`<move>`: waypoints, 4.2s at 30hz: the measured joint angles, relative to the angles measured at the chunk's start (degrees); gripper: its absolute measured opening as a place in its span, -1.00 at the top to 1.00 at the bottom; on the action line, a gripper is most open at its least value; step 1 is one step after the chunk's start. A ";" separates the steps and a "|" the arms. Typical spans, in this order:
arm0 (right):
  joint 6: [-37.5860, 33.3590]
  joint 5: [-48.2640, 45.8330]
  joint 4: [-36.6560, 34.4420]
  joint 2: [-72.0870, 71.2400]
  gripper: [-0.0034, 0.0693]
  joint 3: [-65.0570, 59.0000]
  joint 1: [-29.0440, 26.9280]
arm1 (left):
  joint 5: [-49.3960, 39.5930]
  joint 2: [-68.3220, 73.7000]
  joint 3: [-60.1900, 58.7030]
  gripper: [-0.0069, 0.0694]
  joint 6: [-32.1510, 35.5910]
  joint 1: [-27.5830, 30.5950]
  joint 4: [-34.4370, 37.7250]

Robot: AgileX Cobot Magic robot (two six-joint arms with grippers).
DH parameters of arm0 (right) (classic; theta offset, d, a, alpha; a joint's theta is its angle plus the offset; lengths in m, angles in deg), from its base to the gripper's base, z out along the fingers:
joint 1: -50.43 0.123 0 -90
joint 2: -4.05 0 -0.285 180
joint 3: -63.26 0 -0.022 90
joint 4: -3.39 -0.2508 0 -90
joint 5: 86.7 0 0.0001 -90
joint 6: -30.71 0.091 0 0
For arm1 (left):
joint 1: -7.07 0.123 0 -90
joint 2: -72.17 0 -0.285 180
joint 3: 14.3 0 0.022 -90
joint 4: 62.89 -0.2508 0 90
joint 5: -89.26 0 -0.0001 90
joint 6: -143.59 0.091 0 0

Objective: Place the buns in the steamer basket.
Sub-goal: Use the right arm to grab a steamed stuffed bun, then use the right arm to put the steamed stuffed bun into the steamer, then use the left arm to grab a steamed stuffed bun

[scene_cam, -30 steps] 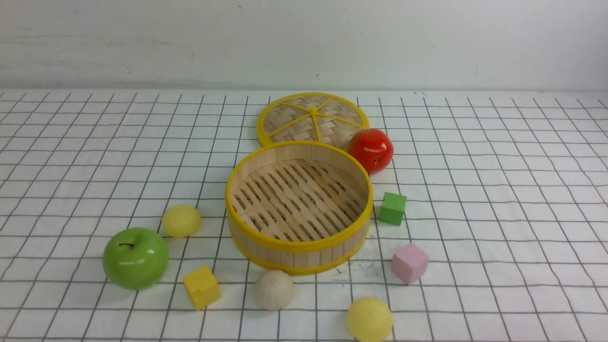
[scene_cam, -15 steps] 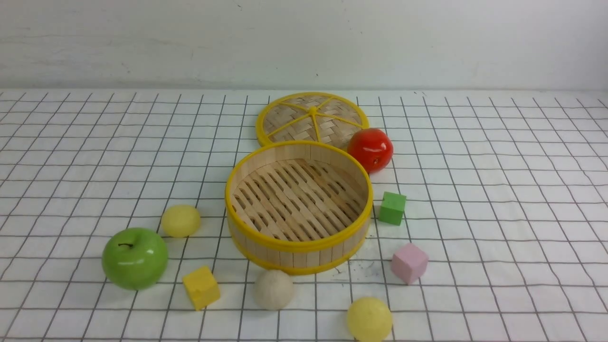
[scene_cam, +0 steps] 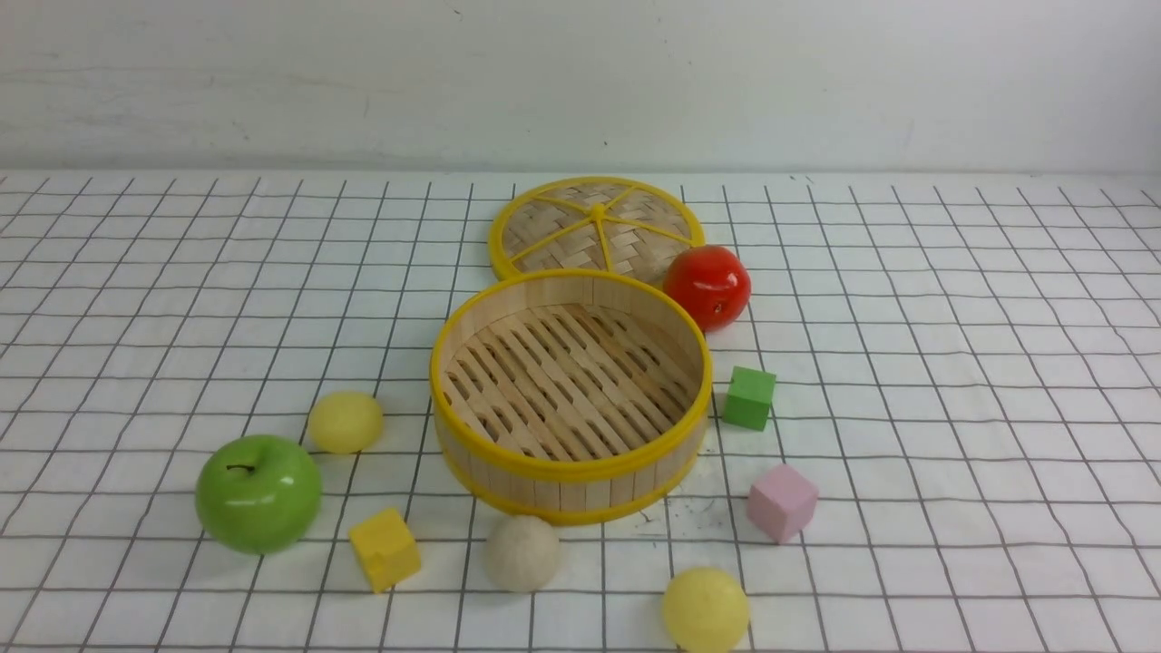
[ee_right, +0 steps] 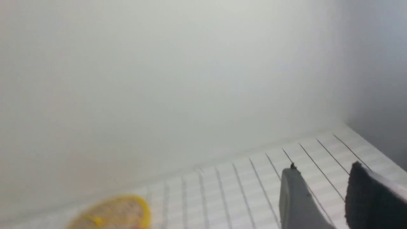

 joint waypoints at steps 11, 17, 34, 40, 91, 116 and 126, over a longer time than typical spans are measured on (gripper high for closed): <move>-20.36 -14.44 -15.83 26.82 0.25 2.64 0.06 | 0.00 0.00 0.00 0.19 0.00 0.00 0.00; -38.69 -17.62 -34.04 37.41 0.25 3.44 6.04 | 0.00 0.00 0.00 0.19 0.00 0.00 0.05; -41.56 -14.06 -37.05 51.70 0.25 6.61 34.82 | 0.00 0.00 0.00 0.19 0.00 0.00 0.05; -41.24 -12.49 -32.78 54.17 0.25 6.61 35.86 | 0.00 0.00 0.00 0.19 0.00 0.00 0.05; -35.66 3.19 -13.76 62.05 0.90 28.70 35.86 | 0.00 0.00 0.00 0.19 0.00 0.00 0.15; -15.19 -0.99 3.89 60.87 -0.06 28.70 35.86 | 0.00 0.00 0.00 0.19 0.00 0.00 0.21; -14.89 -16.80 16.98 37.53 0.62 28.63 35.86 | 0.00 0.00 0.00 0.19 0.00 0.00 0.21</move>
